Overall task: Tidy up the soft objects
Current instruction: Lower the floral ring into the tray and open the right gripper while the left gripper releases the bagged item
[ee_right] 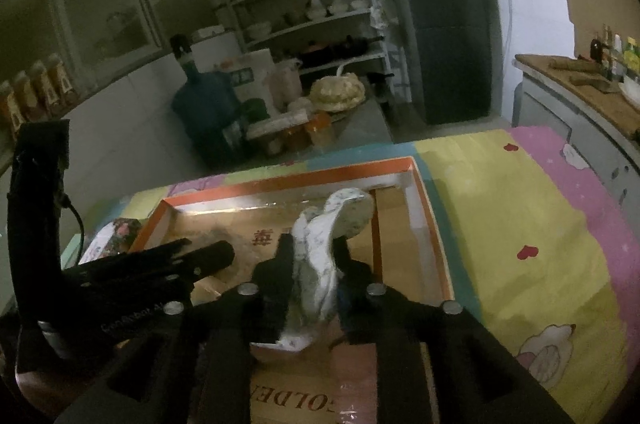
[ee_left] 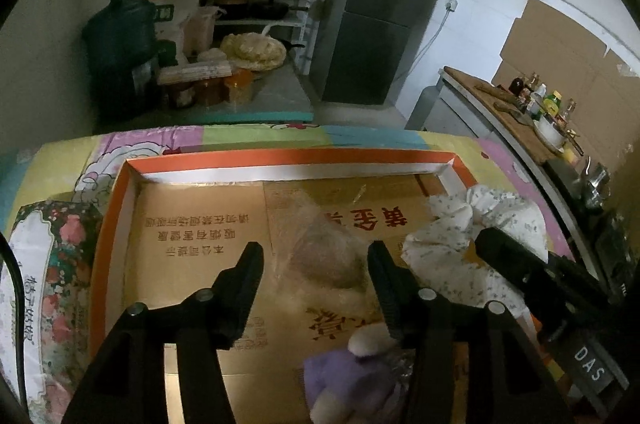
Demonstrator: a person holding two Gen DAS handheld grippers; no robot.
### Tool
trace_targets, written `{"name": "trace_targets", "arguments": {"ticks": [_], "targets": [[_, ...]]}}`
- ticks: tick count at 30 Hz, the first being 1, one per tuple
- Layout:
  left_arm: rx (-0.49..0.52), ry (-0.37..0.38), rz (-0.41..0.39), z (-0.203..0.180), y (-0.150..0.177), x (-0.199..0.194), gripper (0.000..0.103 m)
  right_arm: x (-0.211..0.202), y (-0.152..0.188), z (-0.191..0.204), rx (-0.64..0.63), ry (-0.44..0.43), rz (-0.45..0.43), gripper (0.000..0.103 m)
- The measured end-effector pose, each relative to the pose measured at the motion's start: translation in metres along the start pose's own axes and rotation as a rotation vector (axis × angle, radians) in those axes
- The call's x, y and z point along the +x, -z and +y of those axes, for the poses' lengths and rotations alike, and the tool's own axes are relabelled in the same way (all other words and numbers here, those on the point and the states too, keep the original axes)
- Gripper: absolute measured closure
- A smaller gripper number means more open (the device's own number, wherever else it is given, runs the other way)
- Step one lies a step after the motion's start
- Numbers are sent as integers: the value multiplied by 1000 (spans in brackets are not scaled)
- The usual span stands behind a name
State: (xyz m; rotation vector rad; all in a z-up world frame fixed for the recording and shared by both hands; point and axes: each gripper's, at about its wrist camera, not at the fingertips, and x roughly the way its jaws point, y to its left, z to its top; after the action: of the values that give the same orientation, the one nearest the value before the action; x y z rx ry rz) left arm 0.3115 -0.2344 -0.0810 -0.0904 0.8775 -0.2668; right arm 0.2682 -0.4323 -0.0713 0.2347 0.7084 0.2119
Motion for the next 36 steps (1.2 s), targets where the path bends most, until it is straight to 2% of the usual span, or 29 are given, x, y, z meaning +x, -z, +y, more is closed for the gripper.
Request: {"name": "trace_targets", "arguments": {"ticks": [2,4,10,20,25,36], "targets": [[-6,2,-6,0,0,-2,33,-2,0,0,1,9,-7,64],[-12,9,-19,0,-1,-6,31,-4,-1,0,3,17,-19,53],[-1,-2,-80,-2,-2,-23,23,-12,0,-3,13,32,-41,43],[43,-29,-180,-7,1,-54,20,-32,-1,-1,31,43,-86,34],[103,-60,-253,-14,8,-74,20,-48,1,2,28,63,-113,34],[118,-78,-328,-9,17,-122,15,-82,7,27,0,62,-165,33]]}}
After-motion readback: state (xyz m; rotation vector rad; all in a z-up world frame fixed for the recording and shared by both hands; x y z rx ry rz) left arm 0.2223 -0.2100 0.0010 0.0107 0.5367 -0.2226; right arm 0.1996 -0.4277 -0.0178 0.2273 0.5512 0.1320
